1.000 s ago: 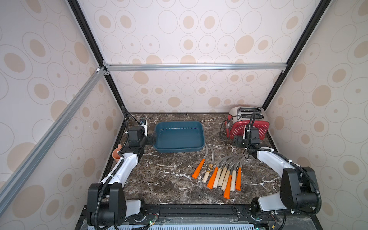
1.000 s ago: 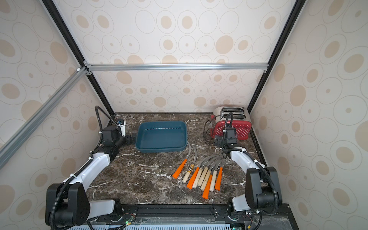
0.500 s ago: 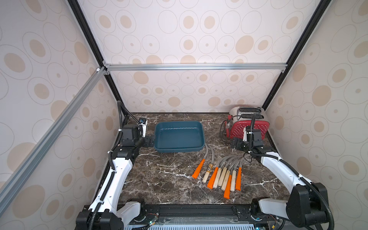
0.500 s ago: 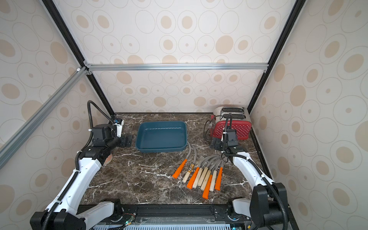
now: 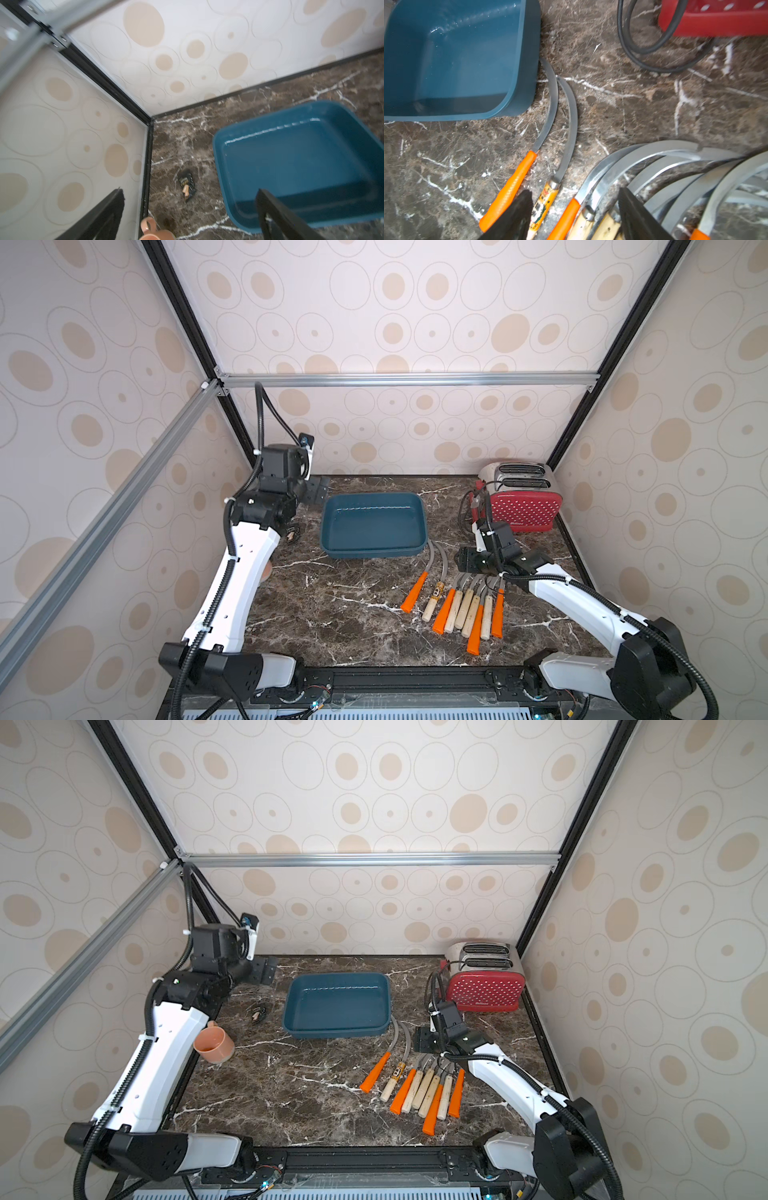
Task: Put small sickles into storage boxes
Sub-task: Pick up the sickle at the center of the board.
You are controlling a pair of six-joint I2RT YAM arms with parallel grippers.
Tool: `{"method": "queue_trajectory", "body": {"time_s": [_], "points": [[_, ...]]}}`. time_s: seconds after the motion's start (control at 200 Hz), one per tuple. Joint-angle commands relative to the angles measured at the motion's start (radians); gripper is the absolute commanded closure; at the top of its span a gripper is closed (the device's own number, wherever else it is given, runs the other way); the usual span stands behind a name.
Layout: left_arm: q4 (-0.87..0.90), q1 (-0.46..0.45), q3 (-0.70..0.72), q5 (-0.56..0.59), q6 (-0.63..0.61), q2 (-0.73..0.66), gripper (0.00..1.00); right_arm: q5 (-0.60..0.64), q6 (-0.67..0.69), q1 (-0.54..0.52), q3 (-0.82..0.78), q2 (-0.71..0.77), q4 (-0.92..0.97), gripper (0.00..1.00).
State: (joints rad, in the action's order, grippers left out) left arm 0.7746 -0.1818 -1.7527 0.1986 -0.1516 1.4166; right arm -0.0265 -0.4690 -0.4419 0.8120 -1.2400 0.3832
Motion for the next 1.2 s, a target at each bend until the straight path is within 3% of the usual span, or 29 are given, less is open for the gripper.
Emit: {"method": "queue_trajectory", "body": {"time_s": [0.0,0.1,0.21,0.401,0.471,0.536,0.596,0.651,0.696,0.711,0.811,0.997,1.197], "points": [[0.270,-0.004,-0.160,0.020,0.004,0.082,0.01,0.012,-0.052,-0.029,-0.002,-0.005,0.061,0.34],[0.276,-0.005,-0.156,-0.040,0.000,0.100,0.01,0.020,-0.074,-0.062,0.004,-0.012,0.088,0.35],[0.179,-0.005,-0.035,-0.074,0.004,0.074,0.01,0.053,-0.113,-0.101,0.024,-0.029,0.147,0.36],[-0.031,-0.005,0.168,-0.083,0.023,0.023,0.04,0.060,-0.174,-0.134,0.071,-0.078,0.224,0.51],[-0.054,-0.006,0.195,-0.087,0.018,0.023,0.09,0.076,-0.202,-0.156,0.096,-0.098,0.257,0.44],[-0.057,-0.005,0.204,-0.084,0.017,0.031,0.23,0.094,-0.227,-0.184,0.117,-0.109,0.275,0.38],[-0.080,-0.006,0.224,-0.085,0.021,0.033,0.28,0.120,-0.246,-0.209,0.139,-0.125,0.288,0.32],[-0.101,-0.007,0.239,-0.098,0.030,0.032,0.22,0.130,-0.264,-0.225,0.161,-0.155,0.297,0.27],[-0.106,-0.006,0.245,-0.140,0.021,0.034,0.03,0.131,-0.272,-0.243,0.184,-0.189,0.298,0.26],[-0.103,-0.005,0.245,-0.156,0.016,0.037,0.01,0.133,-0.275,-0.248,0.192,-0.201,0.300,0.26],[-0.089,-0.005,0.243,-0.210,0.029,0.061,0.01,0.183,-0.308,-0.298,0.255,-0.296,0.336,0.27],[-0.109,-0.006,0.241,-0.198,0.077,0.107,0.01,0.250,-0.354,-0.373,0.340,-0.433,0.407,0.31],[-0.108,-0.005,0.203,-0.198,0.092,0.153,0.01,0.224,-0.429,-0.385,0.259,-0.431,0.331,0.40]]}}
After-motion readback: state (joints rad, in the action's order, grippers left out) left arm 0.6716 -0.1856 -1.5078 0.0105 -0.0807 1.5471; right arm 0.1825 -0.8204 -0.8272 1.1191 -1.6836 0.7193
